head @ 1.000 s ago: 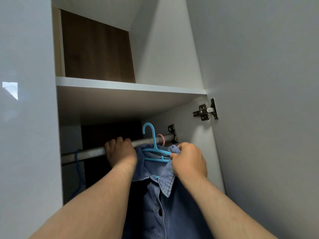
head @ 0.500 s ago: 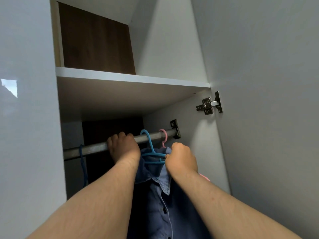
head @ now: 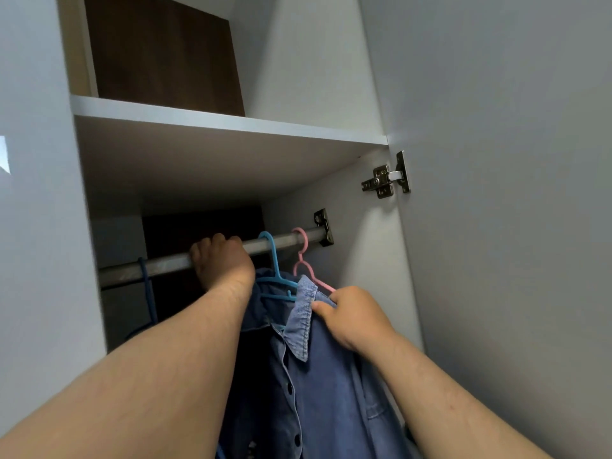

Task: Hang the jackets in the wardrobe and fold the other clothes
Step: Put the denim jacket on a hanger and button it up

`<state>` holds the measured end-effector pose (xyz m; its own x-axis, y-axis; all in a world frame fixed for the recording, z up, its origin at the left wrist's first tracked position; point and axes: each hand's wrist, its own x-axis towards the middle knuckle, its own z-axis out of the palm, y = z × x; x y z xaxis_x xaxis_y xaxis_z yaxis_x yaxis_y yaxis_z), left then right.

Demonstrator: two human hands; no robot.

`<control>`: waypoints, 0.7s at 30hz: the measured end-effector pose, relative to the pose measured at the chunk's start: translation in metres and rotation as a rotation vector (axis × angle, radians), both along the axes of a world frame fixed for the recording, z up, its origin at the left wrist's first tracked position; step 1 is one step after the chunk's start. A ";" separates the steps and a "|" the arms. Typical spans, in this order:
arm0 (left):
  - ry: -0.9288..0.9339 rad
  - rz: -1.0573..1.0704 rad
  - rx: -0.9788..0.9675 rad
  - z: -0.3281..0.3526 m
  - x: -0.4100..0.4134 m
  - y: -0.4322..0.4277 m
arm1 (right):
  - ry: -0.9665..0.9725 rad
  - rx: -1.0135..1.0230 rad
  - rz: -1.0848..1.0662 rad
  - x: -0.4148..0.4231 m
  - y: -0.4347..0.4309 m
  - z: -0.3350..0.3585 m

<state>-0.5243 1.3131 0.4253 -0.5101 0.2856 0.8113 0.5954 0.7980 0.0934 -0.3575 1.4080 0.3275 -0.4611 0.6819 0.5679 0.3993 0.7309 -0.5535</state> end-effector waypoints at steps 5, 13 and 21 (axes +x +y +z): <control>0.006 -0.015 0.005 -0.001 -0.002 0.000 | 0.128 -0.119 -0.080 -0.005 0.004 -0.004; 0.016 -0.037 0.017 0.000 -0.005 0.001 | 0.136 -0.101 -0.172 0.002 0.013 -0.002; 0.012 -0.052 0.052 -0.006 0.003 0.000 | 0.249 -0.152 -0.093 0.019 -0.001 -0.013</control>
